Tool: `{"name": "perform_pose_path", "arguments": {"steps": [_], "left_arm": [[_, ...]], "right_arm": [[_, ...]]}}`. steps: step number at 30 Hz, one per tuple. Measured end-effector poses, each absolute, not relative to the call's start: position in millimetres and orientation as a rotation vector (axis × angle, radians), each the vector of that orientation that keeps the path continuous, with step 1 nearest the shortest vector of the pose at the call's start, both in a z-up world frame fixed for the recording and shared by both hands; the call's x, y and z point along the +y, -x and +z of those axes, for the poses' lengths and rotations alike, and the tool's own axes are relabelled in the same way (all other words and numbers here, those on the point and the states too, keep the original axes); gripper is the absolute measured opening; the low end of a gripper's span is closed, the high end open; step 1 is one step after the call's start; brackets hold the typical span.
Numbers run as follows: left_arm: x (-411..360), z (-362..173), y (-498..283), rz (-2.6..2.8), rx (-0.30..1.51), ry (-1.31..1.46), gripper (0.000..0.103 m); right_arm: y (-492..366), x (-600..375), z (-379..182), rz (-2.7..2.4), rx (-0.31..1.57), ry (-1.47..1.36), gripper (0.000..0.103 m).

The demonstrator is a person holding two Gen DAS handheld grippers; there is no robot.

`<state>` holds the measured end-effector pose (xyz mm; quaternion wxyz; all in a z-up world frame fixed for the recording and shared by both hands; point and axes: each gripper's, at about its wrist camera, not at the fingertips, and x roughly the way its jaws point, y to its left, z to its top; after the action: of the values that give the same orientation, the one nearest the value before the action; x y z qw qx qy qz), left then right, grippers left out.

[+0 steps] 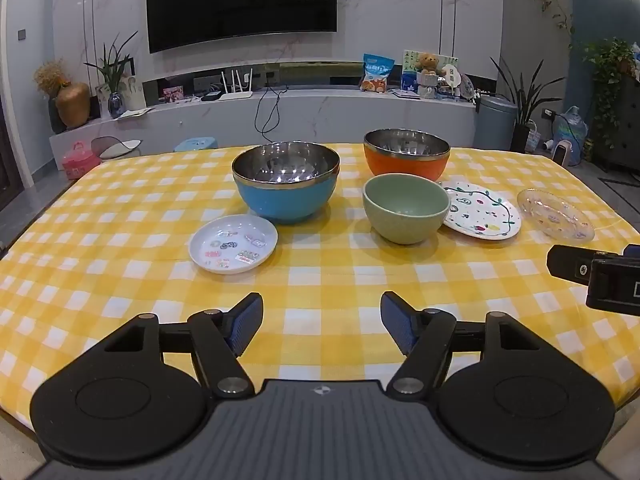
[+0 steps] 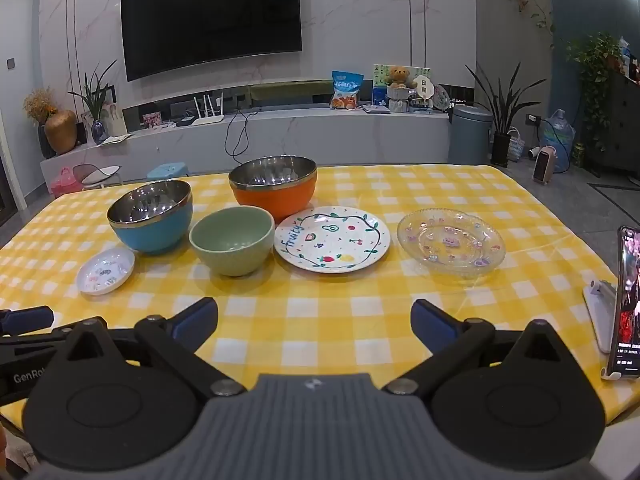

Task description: Organize plates and bowls

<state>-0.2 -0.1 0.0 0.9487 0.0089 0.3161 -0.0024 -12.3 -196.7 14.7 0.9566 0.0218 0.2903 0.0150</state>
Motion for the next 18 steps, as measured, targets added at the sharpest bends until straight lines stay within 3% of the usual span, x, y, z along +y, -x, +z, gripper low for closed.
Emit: {"name": "perform_pose_path", "arguments": {"steps": [18], "left_arm": [[0.2,-0.9,1.7,-0.003,0.647,-0.025,0.08]], "right_arm": [[12.5,-196.1,14.8,0.032,0.589,-0.043,0.1]]}}
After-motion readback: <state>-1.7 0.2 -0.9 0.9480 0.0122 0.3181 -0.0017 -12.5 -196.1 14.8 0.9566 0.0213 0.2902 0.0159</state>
